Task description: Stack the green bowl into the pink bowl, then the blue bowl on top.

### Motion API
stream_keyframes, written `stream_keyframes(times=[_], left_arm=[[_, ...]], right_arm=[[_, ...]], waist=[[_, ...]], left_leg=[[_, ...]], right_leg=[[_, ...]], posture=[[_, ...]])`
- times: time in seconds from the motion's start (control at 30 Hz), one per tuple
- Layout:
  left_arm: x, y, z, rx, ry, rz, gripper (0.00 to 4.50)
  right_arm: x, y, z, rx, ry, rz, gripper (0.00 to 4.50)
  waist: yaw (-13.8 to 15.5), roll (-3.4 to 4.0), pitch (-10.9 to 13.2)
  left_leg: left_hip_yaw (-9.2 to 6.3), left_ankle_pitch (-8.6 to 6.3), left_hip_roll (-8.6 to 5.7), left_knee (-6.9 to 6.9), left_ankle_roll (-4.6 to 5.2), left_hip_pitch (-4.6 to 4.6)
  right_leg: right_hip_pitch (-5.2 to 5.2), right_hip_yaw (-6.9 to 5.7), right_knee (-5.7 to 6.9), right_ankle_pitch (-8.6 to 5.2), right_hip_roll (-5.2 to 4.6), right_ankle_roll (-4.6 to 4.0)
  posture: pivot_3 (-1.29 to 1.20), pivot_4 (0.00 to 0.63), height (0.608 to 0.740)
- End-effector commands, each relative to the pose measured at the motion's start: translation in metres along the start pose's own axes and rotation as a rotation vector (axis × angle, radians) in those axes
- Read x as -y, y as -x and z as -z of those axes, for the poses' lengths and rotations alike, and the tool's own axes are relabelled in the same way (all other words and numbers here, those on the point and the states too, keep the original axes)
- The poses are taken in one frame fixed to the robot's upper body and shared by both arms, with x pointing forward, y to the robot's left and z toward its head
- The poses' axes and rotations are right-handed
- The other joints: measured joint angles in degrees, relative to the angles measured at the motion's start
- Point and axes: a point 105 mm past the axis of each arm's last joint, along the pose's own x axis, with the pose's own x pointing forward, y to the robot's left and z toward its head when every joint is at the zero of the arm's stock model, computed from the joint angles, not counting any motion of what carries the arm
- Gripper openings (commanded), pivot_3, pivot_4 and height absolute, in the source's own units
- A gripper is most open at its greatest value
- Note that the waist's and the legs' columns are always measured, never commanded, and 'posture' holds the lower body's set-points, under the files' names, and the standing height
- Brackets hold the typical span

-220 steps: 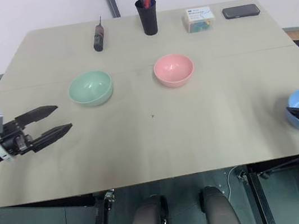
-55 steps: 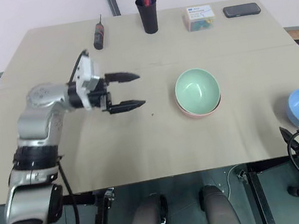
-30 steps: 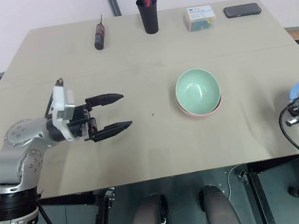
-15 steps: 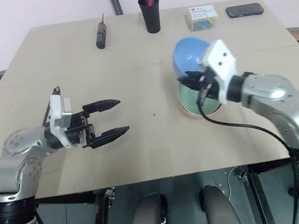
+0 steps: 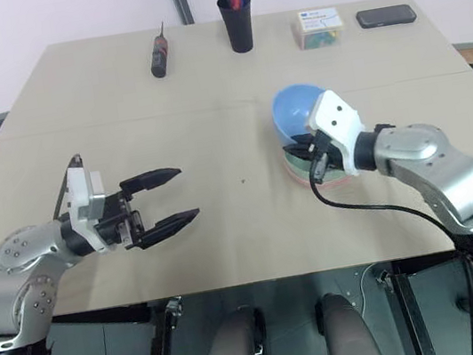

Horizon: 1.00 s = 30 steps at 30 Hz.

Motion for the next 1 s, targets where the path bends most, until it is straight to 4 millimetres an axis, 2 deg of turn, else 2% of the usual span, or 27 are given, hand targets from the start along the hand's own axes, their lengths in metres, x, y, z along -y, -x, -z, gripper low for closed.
stream_keyframes(times=[0.03,0.07,0.17,0.2,0.23,0.27,0.33,0.37,0.43,0.53,0.63,0.77,0.87,1.0], left_arm=[[0.003,0.0,-0.013,0.029,-0.054,0.02,4.5],[0.003,0.0,-0.013,0.031,-0.054,0.023,4.5],[0.003,0.001,-0.014,0.031,-0.055,0.034,4.5],[0.003,0.002,-0.015,0.03,-0.056,0.036,4.5],[0.002,0.002,-0.015,0.03,-0.057,0.038,4.5],[0.002,0.003,-0.016,0.03,-0.058,0.042,4.5],[0.003,0.004,-0.016,0.027,-0.06,0.052,4.5],[0.003,0.005,-0.016,0.024,-0.061,0.056,4.5],[0.002,0.006,-0.016,0.019,-0.061,0.059,4.5],[0.001,0.007,-0.017,0.02,-0.059,0.057,4.5],[0.0,0.009,-0.021,0.037,-0.041,0.057,4.5],[-0.006,0.011,-0.027,0.053,-0.032,0.02,4.5],[-0.019,0.015,-0.023,-0.011,-0.059,-0.083,4.5],[-0.019,0.024,-0.018,-0.047,-0.045,-0.108,4.5]], right_arm=[[-0.003,0.013,-0.009,-0.008,0.028,0.004,0.04],[-0.004,0.013,-0.006,-0.024,0.018,-0.008,0.04],[-0.008,0.011,-0.002,-0.03,-0.024,-0.046,1.07],[-0.01,0.011,-0.003,-0.029,-0.033,-0.062,1.58],[-0.01,0.012,-0.004,-0.028,-0.037,-0.071,1.83],[-0.01,0.013,-0.005,-0.029,-0.04,-0.073,2.47],[-0.008,0.017,-0.007,-0.03,-0.037,-0.063,3.18],[-0.004,0.019,-0.008,-0.027,-0.029,-0.036,3.76],[0.01,0.026,-0.013,-0.004,0.009,0.073,4.48],[0.021,0.045,-0.021,0.076,-0.006,0.18,4.48],[0.017,0.07,-0.022,0.144,-0.01,0.224,4.48],[0.001,0.102,0.005,0.056,-0.074,0.182,4.48],[-0.004,0.129,0.028,0.003,-0.14,0.213,4.48],[-0.012,0.156,0.054,-0.074,-0.203,0.253,4.48]], waist=[[-0.07,0.0,0.0],[-0.21,0.0,0.0],[-0.24,0.0,0.0],[-0.21,0.0,0.0],[-0.18,0.0,0.0],[-0.16,0.0,0.0],[-0.09,0.0,0.0],[-0.04,0.0,0.0],[-0.03,0.0,0.0],[0.15,-0.02,0.0],[0.44,-0.02,0.0],[0.56,-0.02,0.0],[0.42,-0.02,0.0],[0.11,-0.04,-0.02]], left_leg=[[0.0,0.0,0.0,0.0,0.0,0.01],[0.01,0.0,0.0,0.0,0.0,0.03],[0.04,0.0,0.01,0.0,0.0,0.06],[0.06,0.0,0.01,0.0,0.0,0.06],[0.07,0.0,0.01,0.0,0.0,0.05],[0.07,0.0,0.01,0.0,0.0,0.04],[0.07,0.0,0.01,0.0,0.0,0.03],[0.07,0.0,0.01,0.0,0.0,0.02],[0.07,0.0,0.0,0.0,0.0,0.02],[0.11,0.0,0.0,0.0,0.0,0.01],[0.12,0.0,0.0,-0.03,0.0,-0.05],[0.12,-0.01,0.0,-0.05,0.0,-0.01],[0.15,-0.01,0.0,-0.04,0.01,0.09],[0.17,-0.01,0.02,-0.04,0.0,0.2]], right_leg=[[0.0,0.01,0.01,0.0,0.0,0.0],[0.01,0.01,0.01,0.0,0.0,0.0],[0.01,0.04,0.03,0.0,0.02,0.0],[0.0,0.03,0.03,0.0,0.02,0.0],[0.0,0.02,0.03,0.0,0.03,0.0],[0.0,0.02,0.02,0.0,0.03,0.0],[0.0,0.02,0.0,0.0,0.02,0.0],[0.01,0.03,-0.01,0.0,0.02,0.0],[0.01,0.03,-0.01,0.0,0.01,0.0],[0.0,0.01,-0.01,0.0,0.01,0.0],[0.01,-0.05,-0.06,-0.01,0.02,0.0],[0.05,-0.01,-0.08,0.0,0.01,0.0],[0.14,-0.03,-0.07,-0.01,0.01,0.01],[0.2,0.01,-0.03,-0.01,0.05,0.01]], posture=[[0.0,0.15,0.74],[0.0,0.15,0.74],[0.0,0.15,0.74],[0.0,0.15,0.74],[0.0,0.15,0.74],[0.0,0.15,0.74],[0.0,0.15,0.74],[0.0,0.15,0.74],[0.0,0.15,0.74],[0.0,0.15,0.74],[0.0,0.15,0.74],[0.0,0.15,0.74],[0.0,0.15,0.74],[0.0,0.15,0.74]])
